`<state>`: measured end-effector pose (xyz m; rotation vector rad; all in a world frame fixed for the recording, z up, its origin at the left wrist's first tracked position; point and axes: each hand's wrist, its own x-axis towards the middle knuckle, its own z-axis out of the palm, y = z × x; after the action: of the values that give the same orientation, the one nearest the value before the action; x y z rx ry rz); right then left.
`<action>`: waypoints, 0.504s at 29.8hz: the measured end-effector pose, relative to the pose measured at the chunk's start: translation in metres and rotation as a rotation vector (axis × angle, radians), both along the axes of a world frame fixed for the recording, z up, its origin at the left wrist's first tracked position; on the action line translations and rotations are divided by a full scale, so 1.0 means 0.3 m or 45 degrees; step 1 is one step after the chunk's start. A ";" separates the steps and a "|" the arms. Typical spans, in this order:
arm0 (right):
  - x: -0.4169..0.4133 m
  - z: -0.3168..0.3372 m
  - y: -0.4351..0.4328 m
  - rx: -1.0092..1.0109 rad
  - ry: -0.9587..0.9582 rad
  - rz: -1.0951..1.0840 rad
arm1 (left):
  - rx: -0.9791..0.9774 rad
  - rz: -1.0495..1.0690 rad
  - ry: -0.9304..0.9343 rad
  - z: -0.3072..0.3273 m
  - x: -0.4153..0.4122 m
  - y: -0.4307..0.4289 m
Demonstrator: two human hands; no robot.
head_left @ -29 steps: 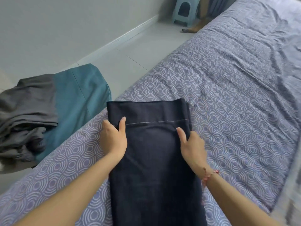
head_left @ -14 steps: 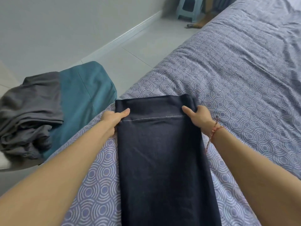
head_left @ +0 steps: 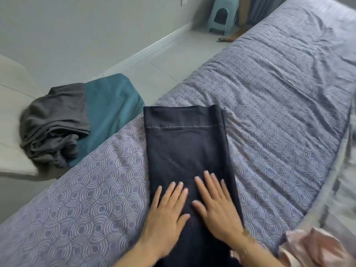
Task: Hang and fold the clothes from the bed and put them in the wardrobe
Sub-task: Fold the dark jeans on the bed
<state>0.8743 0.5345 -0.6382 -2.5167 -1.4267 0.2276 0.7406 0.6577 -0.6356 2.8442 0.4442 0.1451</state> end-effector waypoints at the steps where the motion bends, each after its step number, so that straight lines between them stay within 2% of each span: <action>1: 0.031 -0.042 0.000 -0.097 0.004 -0.052 | 0.016 -0.002 0.142 -0.054 0.000 0.006; 4: 0.046 -0.009 -0.013 -0.144 0.032 -0.140 | 0.063 0.072 0.287 -0.054 -0.016 -0.011; 5: 0.041 0.022 -0.021 -0.120 0.124 -0.166 | 0.047 0.117 0.314 -0.025 -0.029 -0.021; 7: -0.035 0.081 -0.115 -0.059 0.292 -0.172 | -0.063 0.215 0.143 0.038 -0.113 -0.089; 8: -0.074 0.100 -0.156 0.033 0.307 -0.168 | -0.121 0.208 -0.063 0.039 -0.168 -0.122; 10: -0.215 0.167 -0.315 0.194 0.336 -0.134 | -0.165 0.023 -0.383 0.082 -0.318 -0.257; 13: -0.464 0.201 -0.577 0.463 0.211 0.026 | 0.003 -0.304 -0.487 0.100 -0.554 -0.489; 15: -0.575 0.235 -0.690 0.598 0.040 0.123 | 0.051 -0.336 -0.402 0.094 -0.651 -0.593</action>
<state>0.7017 0.3277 -0.5677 -2.0600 -1.3965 -0.0493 0.5453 0.4799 -0.6074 2.8134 0.0007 0.5455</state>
